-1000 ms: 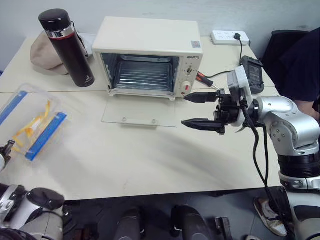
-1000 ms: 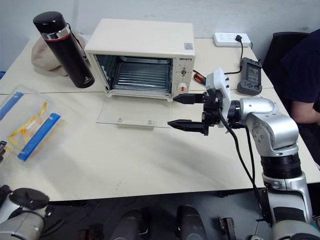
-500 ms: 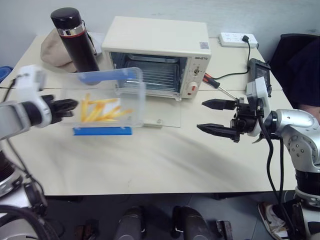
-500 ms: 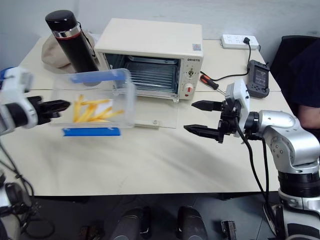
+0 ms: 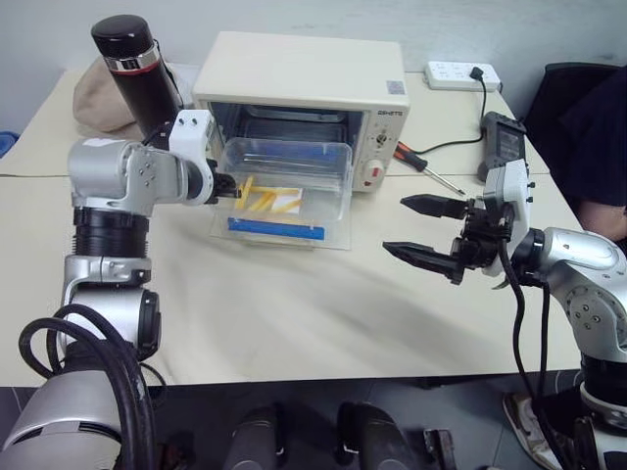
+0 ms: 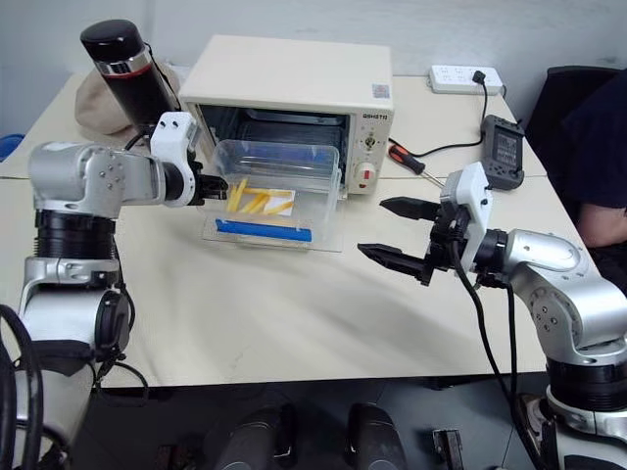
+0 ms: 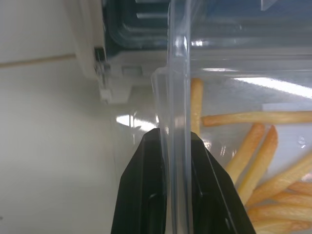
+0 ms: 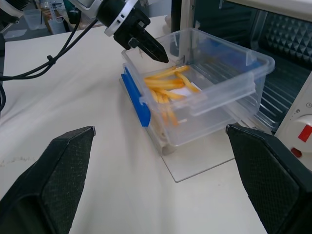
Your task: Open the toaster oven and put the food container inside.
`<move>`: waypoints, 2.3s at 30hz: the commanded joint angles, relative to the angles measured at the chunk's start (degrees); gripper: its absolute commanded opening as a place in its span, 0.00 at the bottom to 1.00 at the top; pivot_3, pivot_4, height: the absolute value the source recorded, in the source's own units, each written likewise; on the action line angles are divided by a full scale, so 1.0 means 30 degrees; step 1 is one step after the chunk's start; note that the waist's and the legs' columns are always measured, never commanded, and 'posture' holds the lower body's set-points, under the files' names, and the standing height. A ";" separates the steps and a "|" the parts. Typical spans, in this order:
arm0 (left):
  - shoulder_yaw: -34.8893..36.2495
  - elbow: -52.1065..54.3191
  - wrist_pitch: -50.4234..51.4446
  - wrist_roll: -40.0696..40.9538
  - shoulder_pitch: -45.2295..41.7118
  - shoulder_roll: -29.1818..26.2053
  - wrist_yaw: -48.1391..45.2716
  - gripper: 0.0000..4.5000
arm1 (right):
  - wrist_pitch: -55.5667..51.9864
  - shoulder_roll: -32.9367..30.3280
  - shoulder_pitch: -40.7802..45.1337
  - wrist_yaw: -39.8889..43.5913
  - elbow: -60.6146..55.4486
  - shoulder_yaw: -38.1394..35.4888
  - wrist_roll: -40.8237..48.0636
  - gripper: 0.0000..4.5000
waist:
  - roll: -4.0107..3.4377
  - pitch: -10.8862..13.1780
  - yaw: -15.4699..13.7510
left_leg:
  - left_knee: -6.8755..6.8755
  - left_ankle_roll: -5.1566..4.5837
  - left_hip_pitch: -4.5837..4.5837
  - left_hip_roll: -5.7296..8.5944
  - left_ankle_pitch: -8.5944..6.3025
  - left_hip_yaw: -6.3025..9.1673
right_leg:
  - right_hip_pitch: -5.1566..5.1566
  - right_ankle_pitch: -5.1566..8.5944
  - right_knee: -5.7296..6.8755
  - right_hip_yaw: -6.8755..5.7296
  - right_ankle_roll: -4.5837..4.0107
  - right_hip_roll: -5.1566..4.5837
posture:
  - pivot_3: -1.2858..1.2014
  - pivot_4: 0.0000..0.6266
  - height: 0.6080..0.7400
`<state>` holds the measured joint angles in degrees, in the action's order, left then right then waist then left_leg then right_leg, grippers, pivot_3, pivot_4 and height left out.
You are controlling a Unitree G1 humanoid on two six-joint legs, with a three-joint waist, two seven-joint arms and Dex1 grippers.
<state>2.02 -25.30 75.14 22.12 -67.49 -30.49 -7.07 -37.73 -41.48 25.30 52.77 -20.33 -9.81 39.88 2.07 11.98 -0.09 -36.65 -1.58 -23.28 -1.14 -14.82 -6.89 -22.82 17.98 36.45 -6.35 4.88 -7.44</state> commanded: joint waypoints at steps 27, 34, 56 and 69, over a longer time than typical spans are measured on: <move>0.6183 1.4778 -0.4111 0.7180 1.2171 -0.5823 -1.3359 0.23 | -0.0941 0.1377 0.0364 0.0767 -0.0463 0.4051 0.0809 0.14 | -0.0015 0.0006 0.0072 | -0.0125 0.0011 -0.0010 -0.0065 -0.0089 0.0010 | 0.0021 -0.0002 0.0018 0.0015 -0.0014 0.0015 | 0.52 0.24 1.00; 0.0152 1.4819 -0.9158 0.2575 1.3785 -0.6874 -1.4387 0.01 | 0.1552 0.4003 0.2995 0.0123 0.3336 0.7360 -0.3456 0.00 | -0.0058 0.0008 0.0133 | -0.0122 0.0042 -0.0008 -0.0079 -0.0105 -0.0016 | -0.0004 -0.0003 0.0024 0.0029 -0.0029 0.0038 | 0.52 0.24 1.00; -0.0718 0.6425 -1.2830 -0.2740 0.7828 -0.0500 -0.7515 0.01 | 0.7688 0.9452 0.8061 -0.5048 1.3580 0.6984 -1.0260 0.00 | -0.0061 0.0010 0.0414 | -0.0170 -0.0024 -0.0045 -0.0095 -0.0079 -0.0023 | -0.0016 -0.0002 0.0142 0.0015 -0.0023 0.0076 | 0.52 0.24 1.00; -0.0351 0.1054 -1.6513 -0.3837 0.4969 0.1344 -0.6982 0.01 | 1.1582 1.1882 1.2160 -0.8492 2.1173 0.5051 -1.1114 0.00 | -0.0062 0.0010 0.0625 | -0.0164 -0.0010 -0.0048 -0.0110 -0.0065 -0.0033 | -0.0018 -0.0003 0.0142 0.0006 -0.0024 0.0093 | 0.52 0.24 1.00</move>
<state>0.58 -21.57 27.81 11.29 -50.50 -26.77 -27.97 -6.03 -6.63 59.26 28.89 41.68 7.11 6.75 1.88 12.01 1.78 -37.15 -1.61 -23.41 -1.48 -15.02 -7.00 -22.87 17.98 36.88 -6.33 4.81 -7.16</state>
